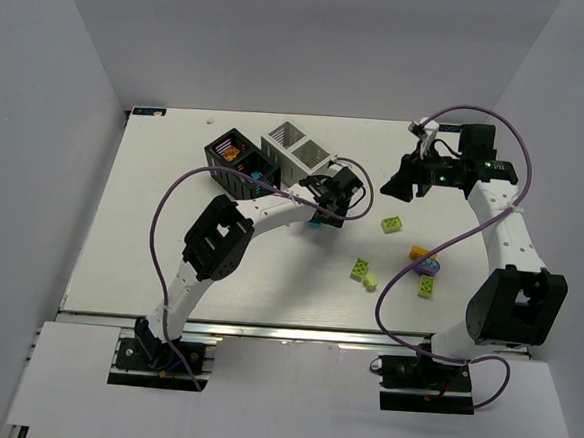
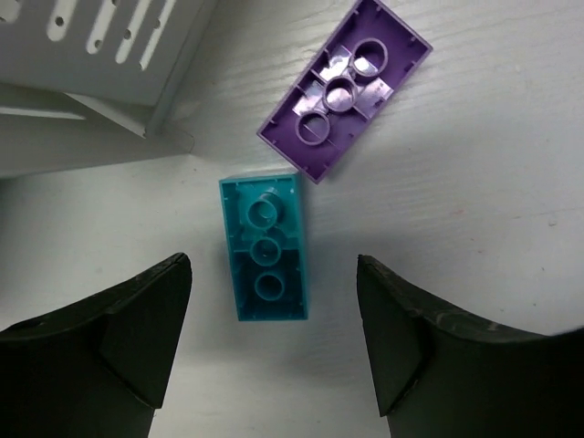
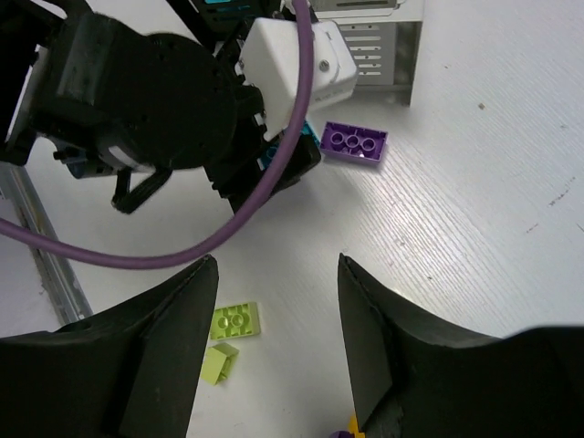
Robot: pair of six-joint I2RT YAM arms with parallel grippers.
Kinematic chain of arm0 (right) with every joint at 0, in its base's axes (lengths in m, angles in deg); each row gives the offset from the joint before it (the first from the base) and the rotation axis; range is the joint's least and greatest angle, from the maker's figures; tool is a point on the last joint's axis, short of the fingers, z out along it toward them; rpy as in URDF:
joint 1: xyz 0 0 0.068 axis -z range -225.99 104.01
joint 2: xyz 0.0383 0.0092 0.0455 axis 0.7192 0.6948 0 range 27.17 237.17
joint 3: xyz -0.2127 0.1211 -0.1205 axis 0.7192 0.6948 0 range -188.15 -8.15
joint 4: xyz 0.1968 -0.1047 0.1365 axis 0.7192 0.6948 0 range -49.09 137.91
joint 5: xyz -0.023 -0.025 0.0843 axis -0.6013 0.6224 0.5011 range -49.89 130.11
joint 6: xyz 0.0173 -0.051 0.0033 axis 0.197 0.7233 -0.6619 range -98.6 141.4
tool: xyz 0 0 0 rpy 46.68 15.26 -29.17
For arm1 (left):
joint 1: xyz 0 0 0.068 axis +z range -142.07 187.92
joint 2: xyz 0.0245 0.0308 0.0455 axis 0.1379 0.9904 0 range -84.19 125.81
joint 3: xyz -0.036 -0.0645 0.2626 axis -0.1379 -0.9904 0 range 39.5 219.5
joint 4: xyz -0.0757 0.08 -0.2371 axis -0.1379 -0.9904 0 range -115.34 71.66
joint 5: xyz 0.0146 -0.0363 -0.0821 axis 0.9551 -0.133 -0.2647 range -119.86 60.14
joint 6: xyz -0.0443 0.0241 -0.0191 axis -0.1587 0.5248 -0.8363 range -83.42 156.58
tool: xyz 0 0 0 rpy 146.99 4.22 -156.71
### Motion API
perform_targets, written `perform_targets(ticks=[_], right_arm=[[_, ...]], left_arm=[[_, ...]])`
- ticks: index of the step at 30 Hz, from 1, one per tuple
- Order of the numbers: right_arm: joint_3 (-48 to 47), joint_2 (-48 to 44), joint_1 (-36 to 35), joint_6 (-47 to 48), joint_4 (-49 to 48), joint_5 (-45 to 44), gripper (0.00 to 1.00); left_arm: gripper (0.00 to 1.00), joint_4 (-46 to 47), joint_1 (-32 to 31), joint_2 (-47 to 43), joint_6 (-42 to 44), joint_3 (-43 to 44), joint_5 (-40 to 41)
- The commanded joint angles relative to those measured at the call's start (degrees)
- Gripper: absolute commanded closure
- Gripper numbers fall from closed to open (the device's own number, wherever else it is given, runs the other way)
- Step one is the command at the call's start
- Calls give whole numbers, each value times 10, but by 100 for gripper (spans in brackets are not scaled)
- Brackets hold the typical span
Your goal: Sort the legos into containers by color
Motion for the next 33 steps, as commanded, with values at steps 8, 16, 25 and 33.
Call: perform_targets(ticks=[8,16,25,33], right_arm=[[-3,-6,22,-14,-14,16,39],[-4,-2,23,-20,-15,19,39],[-11,3,23,-29,-15,25,40],[-4,-3,24,-25,-14,24,40]], left_arm=[[36,35,31,0,-5,-2,-41],[43,68,32,-13,-18,-51,-79],[51,81,32,-21,-30,-80,-90],[85,117,31,-84,-41,-142,-113]])
